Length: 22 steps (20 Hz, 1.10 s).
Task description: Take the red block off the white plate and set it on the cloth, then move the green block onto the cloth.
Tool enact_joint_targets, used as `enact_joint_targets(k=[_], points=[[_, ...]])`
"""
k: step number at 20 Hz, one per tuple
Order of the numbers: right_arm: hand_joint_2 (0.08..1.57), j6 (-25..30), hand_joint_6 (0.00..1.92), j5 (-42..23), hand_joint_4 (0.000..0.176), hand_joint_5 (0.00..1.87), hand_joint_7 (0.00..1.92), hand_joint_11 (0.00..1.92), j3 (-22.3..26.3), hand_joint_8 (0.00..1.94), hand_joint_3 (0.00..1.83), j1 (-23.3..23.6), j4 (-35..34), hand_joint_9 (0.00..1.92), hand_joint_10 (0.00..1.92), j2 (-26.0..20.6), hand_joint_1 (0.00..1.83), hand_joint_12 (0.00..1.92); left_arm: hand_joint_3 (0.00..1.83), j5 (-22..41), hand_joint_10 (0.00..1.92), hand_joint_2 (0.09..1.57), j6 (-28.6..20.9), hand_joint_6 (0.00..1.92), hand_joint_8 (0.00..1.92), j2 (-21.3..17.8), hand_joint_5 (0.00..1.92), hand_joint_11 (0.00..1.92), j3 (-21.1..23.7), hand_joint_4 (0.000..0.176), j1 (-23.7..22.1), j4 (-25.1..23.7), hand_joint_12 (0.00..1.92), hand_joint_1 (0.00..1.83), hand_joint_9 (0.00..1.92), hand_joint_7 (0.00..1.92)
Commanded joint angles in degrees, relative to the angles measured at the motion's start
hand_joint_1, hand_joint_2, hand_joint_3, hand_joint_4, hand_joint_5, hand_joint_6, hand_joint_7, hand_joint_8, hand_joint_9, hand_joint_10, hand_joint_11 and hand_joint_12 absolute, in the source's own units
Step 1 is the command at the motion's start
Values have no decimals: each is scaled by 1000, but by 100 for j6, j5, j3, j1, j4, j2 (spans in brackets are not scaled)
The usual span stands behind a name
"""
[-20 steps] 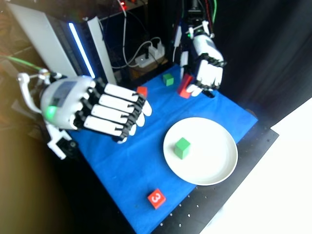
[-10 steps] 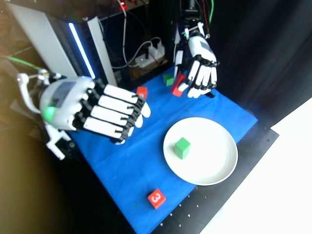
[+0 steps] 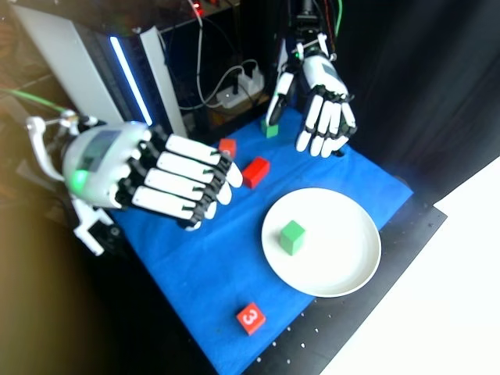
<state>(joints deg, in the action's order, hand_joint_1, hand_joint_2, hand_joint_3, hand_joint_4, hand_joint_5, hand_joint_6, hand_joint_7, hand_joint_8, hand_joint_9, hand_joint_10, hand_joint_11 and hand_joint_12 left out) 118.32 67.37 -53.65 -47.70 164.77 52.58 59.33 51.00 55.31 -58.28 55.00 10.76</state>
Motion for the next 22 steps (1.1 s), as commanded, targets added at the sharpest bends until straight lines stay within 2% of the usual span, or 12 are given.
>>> enact_joint_targets(k=[1, 2, 4, 6, 8, 9, 11, 12, 13, 17, 20, 22], points=[[663, 0, 1023, 678, 0, 386, 391, 384, -15, 1191, 620, 45, 94, 361, 1518, -35, 1231, 1921, 1, 780, 707, 989, 70, 31, 17, -61, 707, 0, 33, 98, -37, 22, 1497, 695, 338, 684], [669, 0, 1023, 675, 0, 381, 386, 376, -32, 1190, 621, 46, 95, 350, 1506, -35, 1229, 1921, 5, 789, 763, 1036, 281, 29, 24, -100, 705, 0, 85, 97, -42, 84, 1489, 646, 319, 696], [669, 0, 1023, 628, 0, 376, 396, 392, -114, 1184, 616, 46, 94, 381, 1481, -35, 1240, 1921, 16, 785, 767, 1092, 589, 26, 24, -158, 700, 0, 161, 54, -57, 182, 1449, 635, 309, 692], [695, 0, 1033, 513, 0, 353, 351, 390, -203, 1224, 644, 69, 98, 324, 1561, -28, 1190, 1921, 8, 767, 730, 1126, 605, 26, 19, -145, 700, 0, 130, 39, -61, 227, 1406, 641, 315, 682], [681, 0, 964, 288, 0, 362, 443, 349, -316, 1084, 653, 224, 104, 375, 1437, 44, 1098, 1914, 0, 754, 843, 1125, 675, 33, 25, -128, 719, 0, 119, 67, -94, 264, 1501, 621, 287, 694], [676, 0, 932, 171, 0, 370, 458, 311, -381, 1022, 634, 287, 111, 380, 1373, 95, 1059, 1877, 0, 759, 861, 1118, 754, 34, 28, -138, 725, 0, 142, 69, -104, 279, 1481, 623, 274, 697], [699, 0, 830, -115, 0, 397, 472, 251, -543, 875, 556, 484, 144, 360, 1275, 234, 1016, 1817, 0, 761, 841, 1114, 840, 28, 19, -142, 717, 0, 164, 64, -126, 279, 1417, 632, 260, 676], [743, 0, 726, -340, 0, 416, 457, 174, -671, 744, 414, 640, 185, 291, 1249, 362, 1052, 1848, 0, 790, 806, 1104, 868, 26, 10, -158, 718, 0, 186, 48, -128, 279, 1359, 656, 251, 655], [743, 0, 726, -425, 0, 416, 457, 174, -734, 744, 414, 695, 197, 291, 1249, 434, 1052, 1848, 0, 807, 806, 1104, 869, 26, 10, -167, 718, 0, 192, 48, -127, 279, 1359, 656, 251, 655], [850, 0, 276, -1037, 0, 555, 576, 9, -1134, 265, 178, 1023, 200, 320, 895, 827, 946, 1756, 0, 815, 792, 1104, 869, 24, 20, -168, 730, 0, 203, 51, -128, 279, 1356, 677, 299, 675], [891, 0, 76, -1462, 0, 622, 638, 141, -1450, 74, 48, 1167, 160, 390, 781, 1139, 1004, 1659, 0, 807, 717, 1106, 869, 20, 32, -168, 749, 0, 204, 47, -129, 278, 1358, 683, 348, 695], [892, 0, 47, -1589, 0, 614, 634, 234, -1594, 48, 22, 1213, 95, 392, 825, 1285, 961, 1615, 0, 781, 715, 1104, 869, 16, 26, -164, 742, 0, 205, 81, -135, 277, 1345, 664, 335, 680]])
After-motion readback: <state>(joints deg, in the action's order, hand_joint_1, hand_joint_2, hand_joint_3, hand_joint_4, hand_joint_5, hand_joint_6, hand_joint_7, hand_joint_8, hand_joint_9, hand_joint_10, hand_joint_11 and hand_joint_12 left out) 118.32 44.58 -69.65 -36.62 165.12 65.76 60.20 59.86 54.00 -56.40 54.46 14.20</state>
